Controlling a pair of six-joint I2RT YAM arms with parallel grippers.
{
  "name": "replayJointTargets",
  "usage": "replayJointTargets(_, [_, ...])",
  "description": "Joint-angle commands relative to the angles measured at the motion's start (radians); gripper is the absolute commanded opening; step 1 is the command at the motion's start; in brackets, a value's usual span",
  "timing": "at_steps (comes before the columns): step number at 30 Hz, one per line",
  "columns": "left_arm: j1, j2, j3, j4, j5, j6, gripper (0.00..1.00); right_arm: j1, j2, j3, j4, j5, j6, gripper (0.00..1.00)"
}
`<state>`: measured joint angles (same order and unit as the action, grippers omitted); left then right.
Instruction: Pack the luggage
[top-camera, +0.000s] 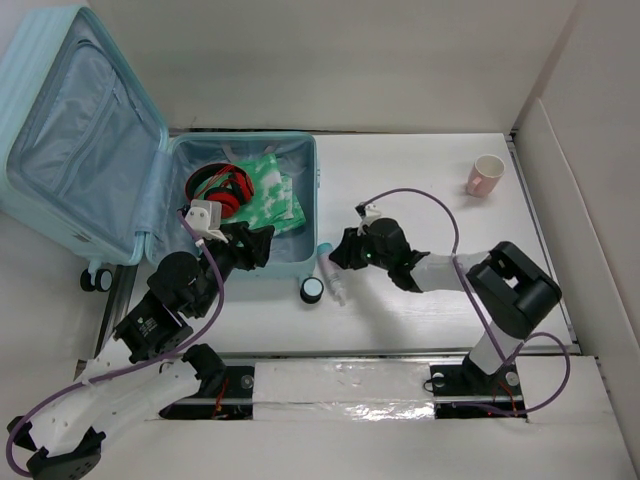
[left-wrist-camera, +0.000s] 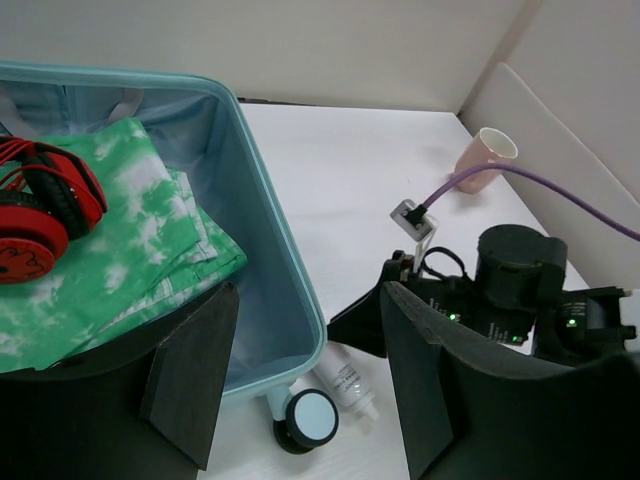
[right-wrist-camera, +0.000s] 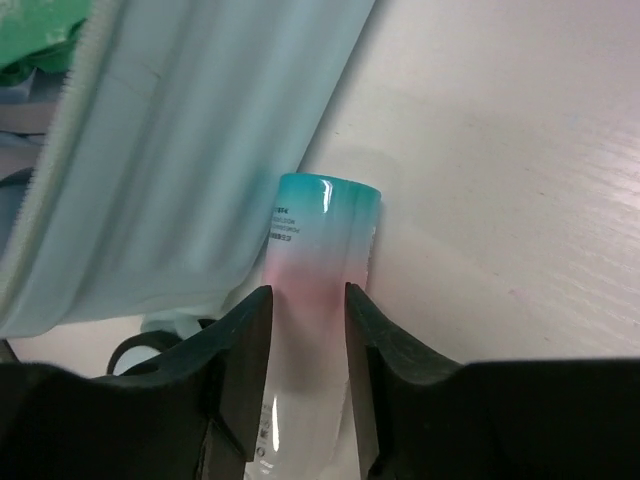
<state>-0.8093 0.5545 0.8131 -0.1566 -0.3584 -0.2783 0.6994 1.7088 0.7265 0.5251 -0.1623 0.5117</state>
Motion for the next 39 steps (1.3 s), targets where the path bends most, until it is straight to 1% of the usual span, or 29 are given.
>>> replayJointTargets(1, [0.002, -0.001, -0.005, 0.04, -0.011, 0.011, 0.55, -0.009, -0.11, -0.001, 0.012, -0.011, -0.041, 0.36])
replayJointTargets(3, [0.002, -0.004, -0.006, 0.04, -0.013, 0.011, 0.55, -0.009, -0.174, -0.012, -0.023, 0.023, -0.053, 0.36])
replayJointTargets(6, [0.002, -0.004, -0.006, 0.04, -0.011, 0.011, 0.55, -0.009, -0.233, -0.042, -0.033, 0.056, -0.062, 0.36])
replayJointTargets(8, [0.002, -0.002, -0.006, 0.042, -0.008, 0.011, 0.55, -0.009, -0.259, -0.042, -0.057, 0.072, -0.067, 0.58])
replayJointTargets(10, [0.002, 0.001, -0.006, 0.04, -0.007, 0.011, 0.55, 0.003, -0.236, -0.007, -0.134, 0.066, -0.096, 0.8])
replayJointTargets(12, [0.002, 0.002, -0.006, 0.04, -0.005, 0.011, 0.55, 0.021, -0.201, 0.054, -0.231, 0.064, -0.125, 0.82])
replayJointTargets(13, [0.002, -0.001, -0.006, 0.04, -0.005, 0.011, 0.55, 0.046, -0.181, 0.069, -0.25, 0.075, -0.139, 0.83])
replayJointTargets(17, [0.002, -0.002, -0.008, 0.038, -0.005, 0.011, 0.55, 0.08, -0.057, 0.132, -0.307, 0.121, -0.151, 0.79])
replayJointTargets(21, [0.002, -0.002, -0.008, 0.04, -0.004, 0.011, 0.55, 0.133, 0.037, 0.209, -0.372, 0.151, -0.18, 0.78])
replayJointTargets(22, [0.002, -0.002, -0.008, 0.038, -0.004, 0.011, 0.55, 0.143, 0.052, 0.224, -0.407, 0.167, -0.186, 0.77])
replayJointTargets(23, [0.002, -0.002, -0.006, 0.038, -0.004, 0.011, 0.55, 0.143, 0.067, 0.25, -0.427, 0.235, -0.185, 0.74])
replayJointTargets(24, [0.002, -0.002, -0.006, 0.038, -0.004, 0.011, 0.55, 0.155, 0.089, 0.261, -0.468, 0.265, -0.183, 0.7])
replayJointTargets(26, [0.002, -0.005, -0.008, 0.038, -0.004, 0.011, 0.55, 0.164, 0.091, 0.269, -0.488, 0.338, -0.174, 0.6])
replayJointTargets(27, [0.002, -0.005, -0.008, 0.037, -0.002, 0.011, 0.55, 0.164, 0.083, 0.263, -0.488, 0.36, -0.171, 0.54])
replayJointTargets(28, [0.002, -0.007, -0.008, 0.04, -0.002, 0.011, 0.55, 0.164, 0.049, 0.252, -0.487, 0.375, -0.164, 0.45])
replayJointTargets(29, [0.002, -0.007, -0.008, 0.04, -0.004, 0.011, 0.55, 0.164, 0.023, 0.24, -0.481, 0.409, -0.164, 0.43])
replayJointTargets(31, [0.002, -0.007, -0.008, 0.04, -0.001, 0.011, 0.55, 0.164, -0.044, 0.196, -0.468, 0.444, -0.16, 0.42])
replayJointTargets(32, [0.002, -0.007, -0.008, 0.04, -0.001, 0.011, 0.55, 0.164, -0.12, 0.182, -0.467, 0.47, -0.162, 0.42])
replayJointTargets(34, [0.002, -0.008, -0.008, 0.04, 0.002, 0.011, 0.55, 0.164, -0.196, 0.163, -0.482, 0.484, -0.173, 0.41])
replayJointTargets(35, [0.002, -0.008, -0.008, 0.038, 0.003, 0.011, 0.55, 0.164, -0.26, 0.166, -0.488, 0.484, -0.179, 0.41])
replayJointTargets(37, [0.002, -0.008, -0.008, 0.042, 0.004, 0.01, 0.55, 0.164, -0.308, 0.186, -0.487, 0.465, -0.188, 0.41])
replayJointTargets(39, [0.002, -0.008, -0.006, 0.04, 0.004, 0.011, 0.55, 0.173, -0.343, 0.208, -0.452, 0.408, -0.196, 0.41])
